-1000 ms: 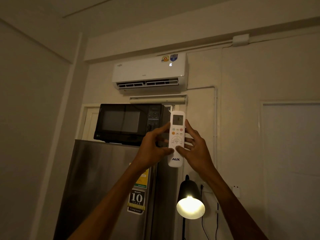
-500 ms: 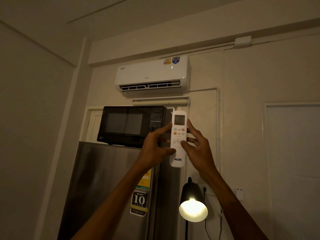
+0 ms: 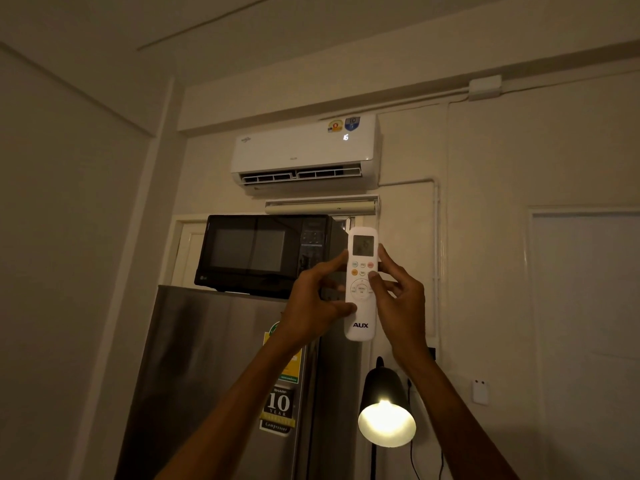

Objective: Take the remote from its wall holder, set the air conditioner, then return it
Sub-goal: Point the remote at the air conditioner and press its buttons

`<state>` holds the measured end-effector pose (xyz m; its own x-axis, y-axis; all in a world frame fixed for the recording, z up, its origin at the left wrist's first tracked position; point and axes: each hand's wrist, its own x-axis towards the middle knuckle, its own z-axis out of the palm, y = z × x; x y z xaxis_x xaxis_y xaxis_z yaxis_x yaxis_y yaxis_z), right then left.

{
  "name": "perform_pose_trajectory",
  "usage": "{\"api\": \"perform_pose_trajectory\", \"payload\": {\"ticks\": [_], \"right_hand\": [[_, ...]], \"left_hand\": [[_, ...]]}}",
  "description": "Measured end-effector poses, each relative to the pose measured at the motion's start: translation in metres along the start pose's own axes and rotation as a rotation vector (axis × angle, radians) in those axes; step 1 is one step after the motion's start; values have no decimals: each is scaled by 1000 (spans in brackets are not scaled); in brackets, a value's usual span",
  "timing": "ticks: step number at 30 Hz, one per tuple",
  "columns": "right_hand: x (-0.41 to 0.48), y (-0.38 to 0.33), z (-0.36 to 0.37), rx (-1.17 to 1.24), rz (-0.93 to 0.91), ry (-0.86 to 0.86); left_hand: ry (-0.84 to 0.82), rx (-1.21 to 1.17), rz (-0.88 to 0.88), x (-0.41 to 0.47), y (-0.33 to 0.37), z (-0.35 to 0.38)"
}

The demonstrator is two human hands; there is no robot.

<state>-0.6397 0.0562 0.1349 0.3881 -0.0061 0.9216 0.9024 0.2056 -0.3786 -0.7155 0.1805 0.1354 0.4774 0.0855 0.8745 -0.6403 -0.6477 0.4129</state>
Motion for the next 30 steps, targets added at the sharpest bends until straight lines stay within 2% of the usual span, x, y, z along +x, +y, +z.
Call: {"api": "perform_pose_trajectory", "payload": {"ticks": [30], "right_hand": [[-11,7,16,12,81,82]], "left_hand": [[-18,-45,-11,-12,-7,-7]]}}
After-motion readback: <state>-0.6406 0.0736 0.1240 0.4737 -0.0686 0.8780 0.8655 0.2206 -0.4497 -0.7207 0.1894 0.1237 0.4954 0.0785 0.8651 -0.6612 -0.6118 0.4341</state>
